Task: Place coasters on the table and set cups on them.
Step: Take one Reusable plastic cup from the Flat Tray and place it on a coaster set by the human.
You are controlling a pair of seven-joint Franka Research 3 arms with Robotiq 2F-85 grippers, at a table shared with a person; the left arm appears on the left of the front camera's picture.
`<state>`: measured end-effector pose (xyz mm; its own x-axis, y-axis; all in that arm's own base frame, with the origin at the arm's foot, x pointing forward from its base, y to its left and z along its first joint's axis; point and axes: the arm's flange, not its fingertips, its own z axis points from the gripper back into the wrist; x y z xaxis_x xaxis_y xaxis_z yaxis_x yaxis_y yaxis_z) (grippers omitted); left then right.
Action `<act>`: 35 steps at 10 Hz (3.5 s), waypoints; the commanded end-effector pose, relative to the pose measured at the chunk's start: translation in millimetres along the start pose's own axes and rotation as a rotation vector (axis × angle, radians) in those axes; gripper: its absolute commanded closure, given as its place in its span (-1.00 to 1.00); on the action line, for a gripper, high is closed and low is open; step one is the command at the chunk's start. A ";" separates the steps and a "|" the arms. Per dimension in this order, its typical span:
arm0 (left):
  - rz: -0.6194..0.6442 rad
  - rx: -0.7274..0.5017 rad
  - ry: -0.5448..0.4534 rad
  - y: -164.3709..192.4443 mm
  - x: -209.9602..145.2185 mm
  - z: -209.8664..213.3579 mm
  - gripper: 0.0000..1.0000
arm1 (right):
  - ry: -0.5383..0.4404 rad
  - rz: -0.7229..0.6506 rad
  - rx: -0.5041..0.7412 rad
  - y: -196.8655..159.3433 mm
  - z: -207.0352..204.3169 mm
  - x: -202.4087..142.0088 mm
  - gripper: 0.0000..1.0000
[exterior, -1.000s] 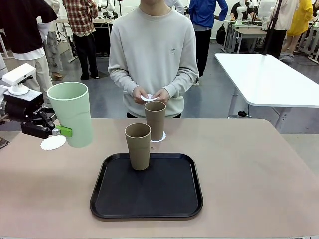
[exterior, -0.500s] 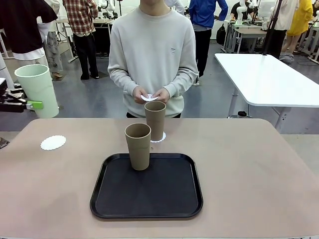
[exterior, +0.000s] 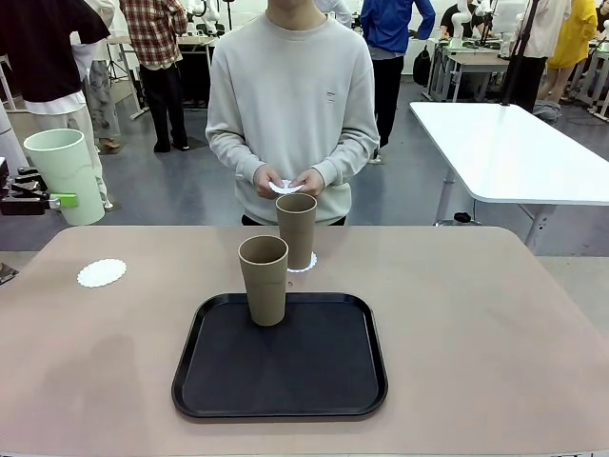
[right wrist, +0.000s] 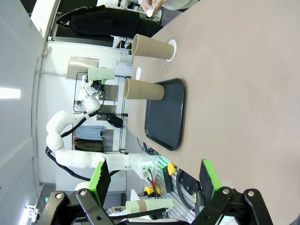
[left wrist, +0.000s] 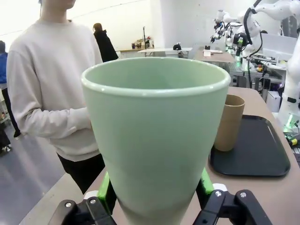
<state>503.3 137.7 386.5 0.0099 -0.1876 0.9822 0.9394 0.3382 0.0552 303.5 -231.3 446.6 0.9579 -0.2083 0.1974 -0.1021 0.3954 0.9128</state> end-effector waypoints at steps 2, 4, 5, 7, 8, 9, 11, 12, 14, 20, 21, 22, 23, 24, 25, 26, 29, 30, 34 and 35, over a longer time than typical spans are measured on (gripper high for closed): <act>-0.037 0.129 0.100 -9.8 11.8 -1.9 -0.67 | 0.008 0.000 -0.001 0.5 0.9 -1.6 -1.00; -0.008 0.026 0.025 2.2 0.0 2.5 -0.67 | 0.008 0.000 -0.001 0.5 0.9 -1.6 -1.00; -0.008 0.026 0.025 2.2 0.0 2.5 -0.67 | 0.008 0.000 -0.001 0.5 0.9 -1.6 -1.00; -0.008 0.026 0.025 2.2 0.0 2.5 -0.67 | 0.008 0.000 -0.001 0.5 0.9 -1.6 -1.00; -0.008 0.026 0.025 2.2 0.0 2.5 -0.67 | 0.008 0.000 -0.001 0.5 0.9 -1.6 -1.00; -0.002 0.033 0.038 0.3 -2.8 0.3 -0.68 | 0.008 0.000 -0.001 0.5 0.9 -1.6 -1.00; 0.038 0.020 0.056 18.5 -24.8 1.5 -0.68 | 0.008 0.000 -0.001 0.5 0.9 -1.6 -1.00; 0.046 0.013 0.044 22.1 -32.3 1.5 -0.68 | 0.008 0.000 -0.001 0.5 0.9 -1.6 -1.00; 0.061 -0.023 0.042 26.6 -51.8 -1.1 -0.68 | 0.008 0.000 -0.001 0.5 0.9 -1.6 -1.00; 0.092 -0.065 -0.029 36.4 -99.2 9.8 -0.68 | 0.008 0.000 -0.001 0.5 0.9 -1.6 -1.00; 0.098 -0.075 -0.030 36.4 -107.9 8.9 -0.68 | 0.008 0.000 -0.001 0.5 0.9 -1.6 -1.00; 0.095 -0.083 -0.032 36.2 -116.7 6.2 -0.68 | 0.008 0.000 -0.001 0.5 0.9 -1.6 -1.00; 0.090 -0.091 -0.033 34.9 -125.2 2.4 -0.68 | 0.008 0.000 -0.001 0.5 0.9 -1.6 -1.00; 0.079 -0.097 -0.030 35.4 -131.9 -2.1 -0.68 | 0.008 0.000 -0.001 0.5 0.9 -1.6 -1.00; 0.079 -0.096 -0.036 36.3 -137.9 -4.3 -0.68 | 0.008 0.000 -0.001 0.5 0.9 -1.6 -1.00; 0.086 -0.096 -0.042 38.7 -142.7 -3.7 -0.68 | 0.008 0.000 -0.001 0.5 0.9 -1.6 -1.00; 0.090 -0.089 -0.078 45.4 -148.7 -0.5 -0.68 | 0.008 0.000 -0.001 0.5 0.9 -1.6 -1.00; 0.088 -0.088 -0.077 45.2 -148.8 -2.5 -0.68 | 0.008 0.000 -0.001 0.5 0.9 -1.6 -1.00; 0.066 -0.103 -0.058 43.6 -156.5 -11.2 -0.68 | 0.008 0.000 -0.001 0.5 0.9 -1.6 -1.00; 0.066 -0.107 -0.057 43.9 -159.0 -12.3 -0.68 | 0.008 0.000 -0.001 0.5 0.9 -1.6 -1.00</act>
<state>543.2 170.8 232.8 0.0917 -0.1125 0.9894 0.9644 0.2574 -0.0601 303.5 -231.4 446.6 0.9579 -0.2083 0.1974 -0.1020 0.3955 0.9128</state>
